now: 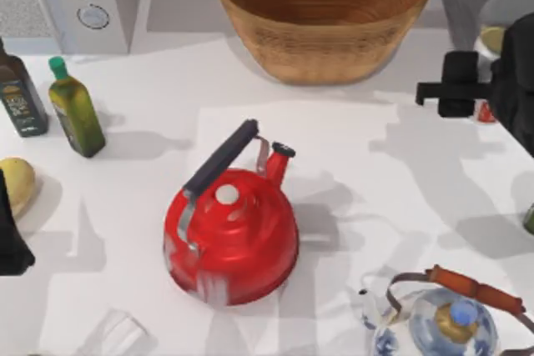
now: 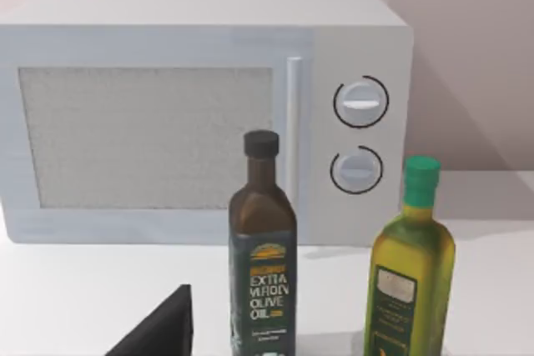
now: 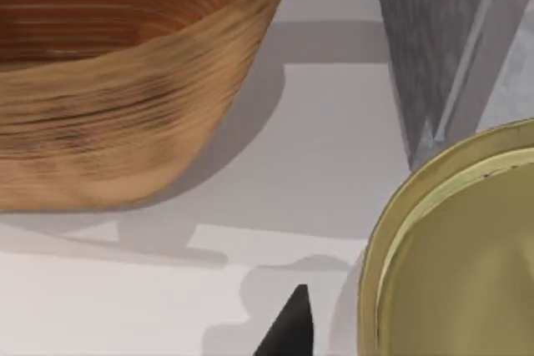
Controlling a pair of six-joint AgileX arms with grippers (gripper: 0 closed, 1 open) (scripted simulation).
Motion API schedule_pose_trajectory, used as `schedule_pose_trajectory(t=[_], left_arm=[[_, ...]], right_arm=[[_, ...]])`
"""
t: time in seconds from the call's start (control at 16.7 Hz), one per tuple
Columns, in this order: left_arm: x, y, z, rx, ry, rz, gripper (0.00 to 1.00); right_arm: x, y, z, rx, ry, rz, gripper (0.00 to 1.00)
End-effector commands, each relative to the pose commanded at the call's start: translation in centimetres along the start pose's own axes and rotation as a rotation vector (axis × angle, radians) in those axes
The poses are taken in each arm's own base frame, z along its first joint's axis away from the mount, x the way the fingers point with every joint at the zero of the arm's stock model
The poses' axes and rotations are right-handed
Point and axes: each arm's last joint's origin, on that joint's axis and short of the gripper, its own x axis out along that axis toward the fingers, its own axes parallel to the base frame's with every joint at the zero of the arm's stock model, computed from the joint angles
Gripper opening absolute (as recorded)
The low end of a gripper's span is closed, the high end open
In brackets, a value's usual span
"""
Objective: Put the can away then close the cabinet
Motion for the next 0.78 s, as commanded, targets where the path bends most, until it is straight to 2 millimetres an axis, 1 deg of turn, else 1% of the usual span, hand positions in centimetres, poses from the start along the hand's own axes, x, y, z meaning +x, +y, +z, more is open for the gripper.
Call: schedule_pose_trajectory(t=[0.18, 0.3, 0.42, 0.6, 0.72, 0.78], left_arm=[[0.0, 0.0, 0.0, 0.0, 0.0, 0.0, 1.0], [0.0, 0.0, 0.0, 0.0, 0.0, 0.0, 1.0], [0.0, 0.0, 0.0, 0.0, 0.0, 0.0, 1.0], [0.0, 0.0, 0.0, 0.0, 0.0, 0.0, 1.0], [0.0, 0.0, 0.0, 0.0, 0.0, 0.0, 1.0], [0.0, 0.0, 0.0, 0.0, 0.0, 0.0, 1.0]], right_arm=[[-1.6, -2.4, -0.3, 0.012, -0.024, -0.017, 0.0], [-3.5, -4.4, -0.8, 0.024, -0.063, -0.017, 0.0], [-6.0, -6.4, -1.5, 0.038, -0.126, -0.006, 0.0], [-9.9, -9.1, -3.7, 0.054, -0.266, 0.018, 0.0], [-11.7, -10.3, -5.8, 0.054, -0.359, 0.029, 0.0], [-12.2, -10.8, -6.9, 0.049, -0.396, 0.031, 0.0]])
